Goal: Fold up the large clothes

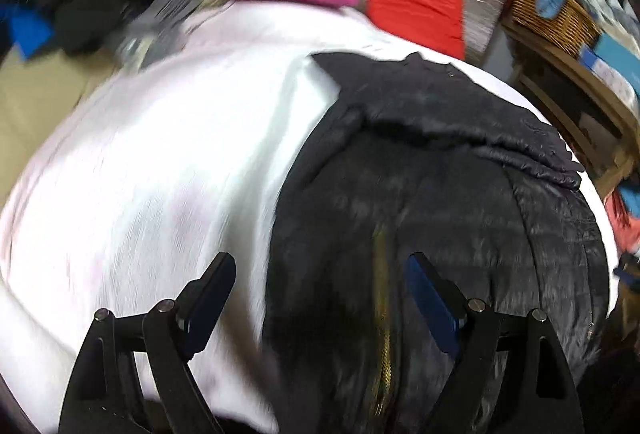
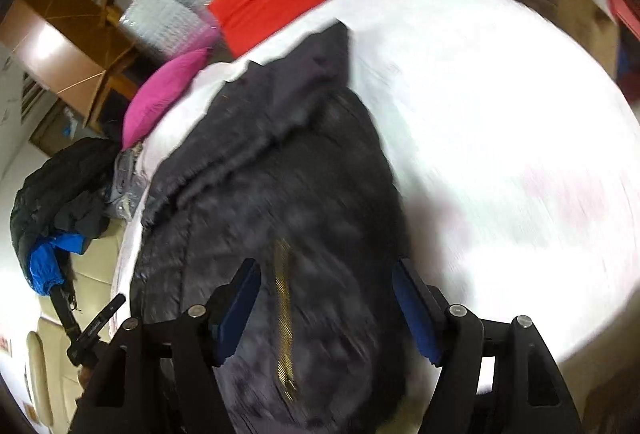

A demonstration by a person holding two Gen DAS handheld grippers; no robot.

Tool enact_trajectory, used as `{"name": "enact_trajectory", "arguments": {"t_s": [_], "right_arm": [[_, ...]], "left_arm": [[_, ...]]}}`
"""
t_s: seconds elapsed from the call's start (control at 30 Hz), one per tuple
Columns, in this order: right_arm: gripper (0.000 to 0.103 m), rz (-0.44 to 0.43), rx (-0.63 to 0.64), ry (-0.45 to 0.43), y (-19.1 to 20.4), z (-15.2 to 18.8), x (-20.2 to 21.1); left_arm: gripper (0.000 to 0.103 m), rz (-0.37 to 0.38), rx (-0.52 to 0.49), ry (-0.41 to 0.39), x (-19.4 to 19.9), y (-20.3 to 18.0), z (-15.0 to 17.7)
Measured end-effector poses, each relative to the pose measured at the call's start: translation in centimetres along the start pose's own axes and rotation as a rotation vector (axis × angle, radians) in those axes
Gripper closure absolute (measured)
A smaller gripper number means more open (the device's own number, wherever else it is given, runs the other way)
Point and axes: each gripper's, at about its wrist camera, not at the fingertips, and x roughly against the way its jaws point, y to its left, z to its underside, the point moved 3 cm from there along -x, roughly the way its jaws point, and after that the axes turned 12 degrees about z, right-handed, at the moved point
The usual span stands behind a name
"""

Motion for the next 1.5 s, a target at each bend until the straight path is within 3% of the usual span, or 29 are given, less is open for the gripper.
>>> {"name": "enact_trajectory", "arguments": {"t_s": [0.13,0.4,0.53,0.63,0.87,1.03,1.23,1.33,1.5], "right_arm": [[0.031,0.030,-0.020,0.029,-1.2,1.0,-0.8],[0.030,-0.011,0.031,0.109,0.6,2.7,-3.0],[0.030,-0.043,0.089,0.088,2.0,3.9,-2.3],[0.030,-0.026,0.095,0.096,2.2,4.2,-2.6],[0.030,-0.048,0.053,0.069,1.8,3.5,-1.9],[0.030,0.012,0.095,0.049,2.8,3.6,-2.1],[0.030,0.172,0.087,-0.148,3.0,2.2,0.3],[0.030,0.183,0.055,-0.248,3.2,1.0,1.9],[0.030,0.172,0.099,-0.276,5.7,-1.3,1.9]], "left_arm": [[0.016,0.017,0.070,0.023,0.9,1.2,2.2],[0.016,0.105,0.172,0.082,0.8,3.1,4.6],[0.038,0.127,0.170,0.096,0.8,3.1,5.5],[0.037,0.117,0.147,0.099,0.8,2.7,5.9],[0.031,-0.005,0.017,0.048,1.1,1.1,5.3],[0.030,-0.074,-0.058,0.016,1.5,0.3,5.1],[0.029,-0.155,-0.096,-0.003,1.6,0.4,4.6],[0.028,-0.195,-0.123,-0.010,1.6,0.3,4.4],[0.027,-0.242,-0.156,-0.006,1.5,-0.1,3.9]]}}
